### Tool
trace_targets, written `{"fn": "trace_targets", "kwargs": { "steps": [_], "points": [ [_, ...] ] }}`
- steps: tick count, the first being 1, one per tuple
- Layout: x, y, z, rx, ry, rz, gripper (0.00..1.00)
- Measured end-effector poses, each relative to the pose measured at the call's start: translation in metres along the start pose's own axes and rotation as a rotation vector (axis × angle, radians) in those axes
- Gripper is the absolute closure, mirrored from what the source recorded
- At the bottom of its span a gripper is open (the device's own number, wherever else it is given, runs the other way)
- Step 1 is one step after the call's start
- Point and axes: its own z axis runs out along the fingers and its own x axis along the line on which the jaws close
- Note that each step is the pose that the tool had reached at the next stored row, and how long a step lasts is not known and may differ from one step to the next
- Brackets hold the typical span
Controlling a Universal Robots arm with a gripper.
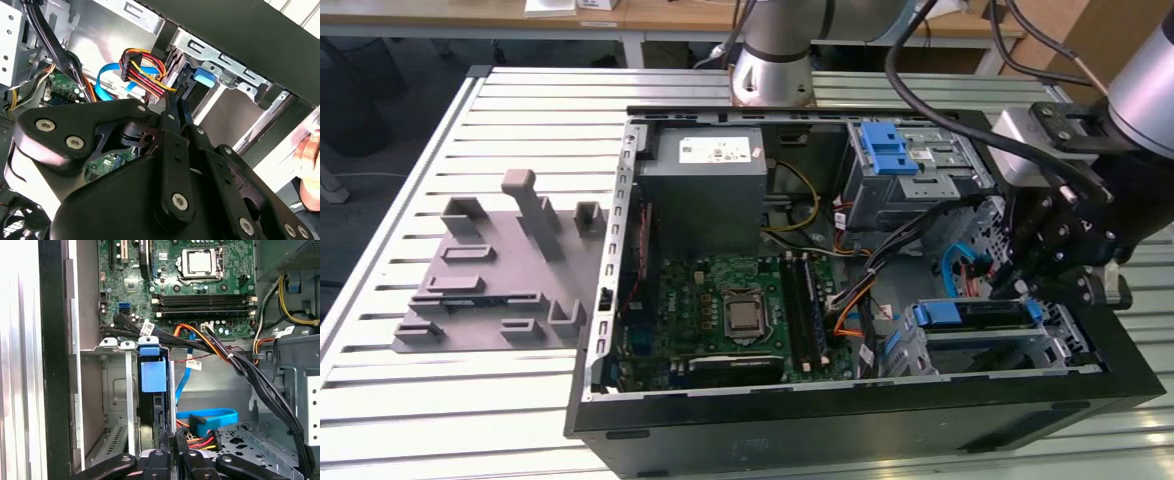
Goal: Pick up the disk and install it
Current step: 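Insert the first disk wire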
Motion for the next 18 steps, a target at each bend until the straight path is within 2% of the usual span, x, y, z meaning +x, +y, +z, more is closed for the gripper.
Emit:
{"fn": "trace_targets", "kwargs": {
  "steps": [18],
  "points": [
    [0.0052,-0.0001,0.0029,-0.0012,0.0000,-0.041,0.84]
  ]
}}
